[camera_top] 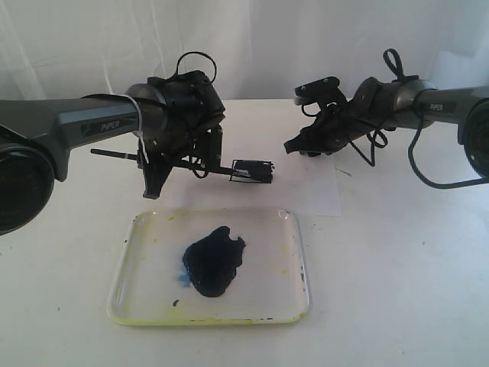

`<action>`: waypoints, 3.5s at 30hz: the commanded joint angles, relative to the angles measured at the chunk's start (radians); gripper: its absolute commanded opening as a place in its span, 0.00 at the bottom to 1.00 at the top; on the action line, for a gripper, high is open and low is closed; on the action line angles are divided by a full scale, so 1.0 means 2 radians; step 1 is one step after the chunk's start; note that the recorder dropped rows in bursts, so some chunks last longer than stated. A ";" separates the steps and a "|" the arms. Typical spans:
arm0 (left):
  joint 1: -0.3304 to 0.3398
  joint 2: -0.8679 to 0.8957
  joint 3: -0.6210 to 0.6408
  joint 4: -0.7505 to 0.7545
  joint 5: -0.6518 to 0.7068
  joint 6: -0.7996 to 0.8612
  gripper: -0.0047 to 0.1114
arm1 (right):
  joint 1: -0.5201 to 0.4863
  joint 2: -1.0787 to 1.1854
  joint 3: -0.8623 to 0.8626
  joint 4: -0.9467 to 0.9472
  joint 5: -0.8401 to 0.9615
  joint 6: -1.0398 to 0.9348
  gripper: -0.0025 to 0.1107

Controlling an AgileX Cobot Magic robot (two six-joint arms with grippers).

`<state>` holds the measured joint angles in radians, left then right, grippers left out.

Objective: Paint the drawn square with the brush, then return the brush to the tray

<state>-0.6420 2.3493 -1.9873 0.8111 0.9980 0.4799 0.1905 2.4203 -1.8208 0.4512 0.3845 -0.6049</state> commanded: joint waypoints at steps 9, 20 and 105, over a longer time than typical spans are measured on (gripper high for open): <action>0.001 -0.002 0.001 0.010 0.011 -0.006 0.04 | -0.001 0.006 0.001 -0.013 0.006 0.008 0.36; 0.001 -0.002 0.001 0.015 0.028 -0.006 0.04 | -0.001 0.006 0.001 -0.013 0.006 0.008 0.36; 0.030 -0.017 0.001 -0.029 0.020 -0.023 0.04 | -0.001 0.006 0.001 -0.013 0.005 0.008 0.36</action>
<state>-0.5657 2.3109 -1.9873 0.7712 1.0298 0.3987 0.1905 2.4203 -1.8208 0.4431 0.3845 -0.5918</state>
